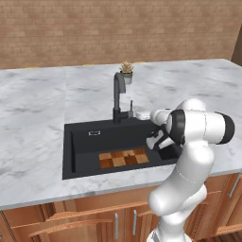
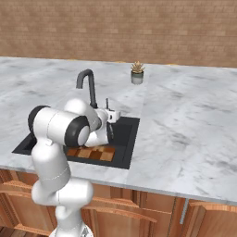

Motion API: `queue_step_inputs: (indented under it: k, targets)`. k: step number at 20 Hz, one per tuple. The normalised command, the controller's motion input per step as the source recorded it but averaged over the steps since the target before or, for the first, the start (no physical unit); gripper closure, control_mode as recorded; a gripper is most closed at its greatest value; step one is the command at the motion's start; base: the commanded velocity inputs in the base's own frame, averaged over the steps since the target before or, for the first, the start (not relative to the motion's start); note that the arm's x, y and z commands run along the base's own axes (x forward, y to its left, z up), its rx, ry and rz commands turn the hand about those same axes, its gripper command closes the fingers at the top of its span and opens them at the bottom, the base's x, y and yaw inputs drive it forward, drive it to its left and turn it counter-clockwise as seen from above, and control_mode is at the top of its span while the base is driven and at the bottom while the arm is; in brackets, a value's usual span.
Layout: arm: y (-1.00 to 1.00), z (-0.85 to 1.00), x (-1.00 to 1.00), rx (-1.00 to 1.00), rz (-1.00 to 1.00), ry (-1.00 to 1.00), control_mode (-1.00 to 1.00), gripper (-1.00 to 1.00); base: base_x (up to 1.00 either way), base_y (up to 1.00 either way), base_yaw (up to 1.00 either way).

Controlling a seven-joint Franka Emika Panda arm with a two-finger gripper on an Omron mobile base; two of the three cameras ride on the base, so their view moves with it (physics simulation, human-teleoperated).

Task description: Turn on the sink faucet with hot water and rinse the cutting board for ten seconds, then turn off the faucet. Push the cutting board to reach the water if necessary.

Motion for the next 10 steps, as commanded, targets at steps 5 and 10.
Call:
queue_step_inputs:
  k: [5,10]
  targets:
    - [0.0,-0.19,0.29,0.0,0.0,-0.02,-1.0,-1.0,0.0,0.0,0.0]
    - [0.0,-0.14,0.29,0.0,0.0,-0.09,-1.0,-1.0,0.0,0.0,0.0]
